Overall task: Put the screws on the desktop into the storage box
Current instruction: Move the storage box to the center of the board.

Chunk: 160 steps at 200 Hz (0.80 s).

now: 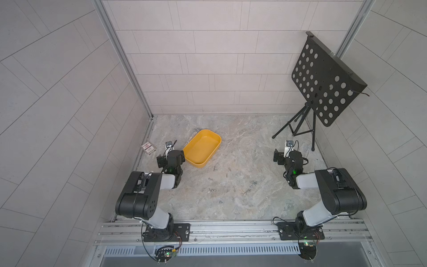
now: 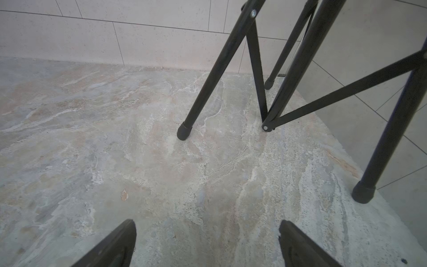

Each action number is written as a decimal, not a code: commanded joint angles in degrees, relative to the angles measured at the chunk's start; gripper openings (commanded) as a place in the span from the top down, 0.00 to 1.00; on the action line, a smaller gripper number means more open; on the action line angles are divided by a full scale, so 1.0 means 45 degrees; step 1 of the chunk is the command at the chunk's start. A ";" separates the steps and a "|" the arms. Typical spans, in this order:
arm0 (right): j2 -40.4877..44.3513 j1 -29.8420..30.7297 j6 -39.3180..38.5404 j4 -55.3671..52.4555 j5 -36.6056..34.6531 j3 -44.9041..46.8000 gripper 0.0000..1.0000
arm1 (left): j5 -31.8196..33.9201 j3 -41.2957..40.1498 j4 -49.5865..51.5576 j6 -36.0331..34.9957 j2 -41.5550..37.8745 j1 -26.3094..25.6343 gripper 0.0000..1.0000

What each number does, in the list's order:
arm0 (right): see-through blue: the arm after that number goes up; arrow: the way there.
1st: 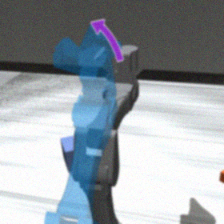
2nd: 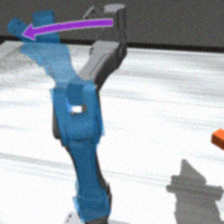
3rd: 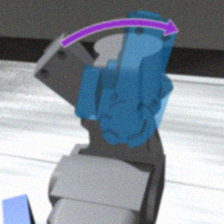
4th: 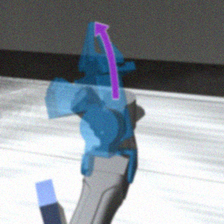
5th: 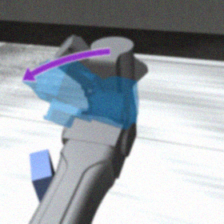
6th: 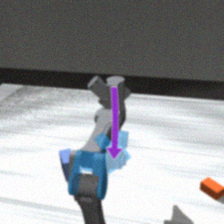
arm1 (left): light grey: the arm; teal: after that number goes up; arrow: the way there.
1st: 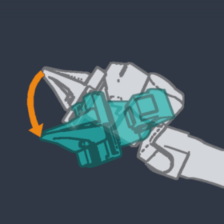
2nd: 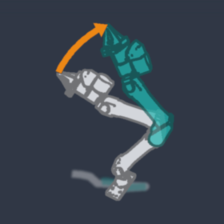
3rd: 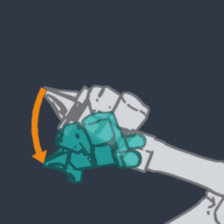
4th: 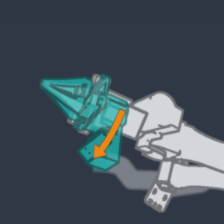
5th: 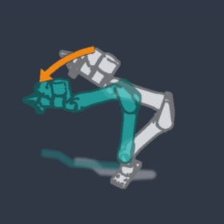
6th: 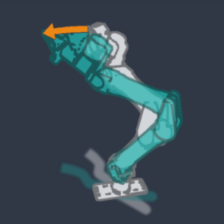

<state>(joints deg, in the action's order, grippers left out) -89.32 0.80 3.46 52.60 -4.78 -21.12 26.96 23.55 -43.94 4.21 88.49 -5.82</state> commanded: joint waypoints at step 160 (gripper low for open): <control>-0.0053 -0.0080 0.0111 0.0050 -0.0023 -0.0091 0.00 | -0.0541 0.0235 0.0058 0.0113 -0.0163 0.0247 0.00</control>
<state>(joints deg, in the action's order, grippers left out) -89.32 0.69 3.49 52.56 -4.73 -21.12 24.80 23.66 -43.81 4.25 88.49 -5.19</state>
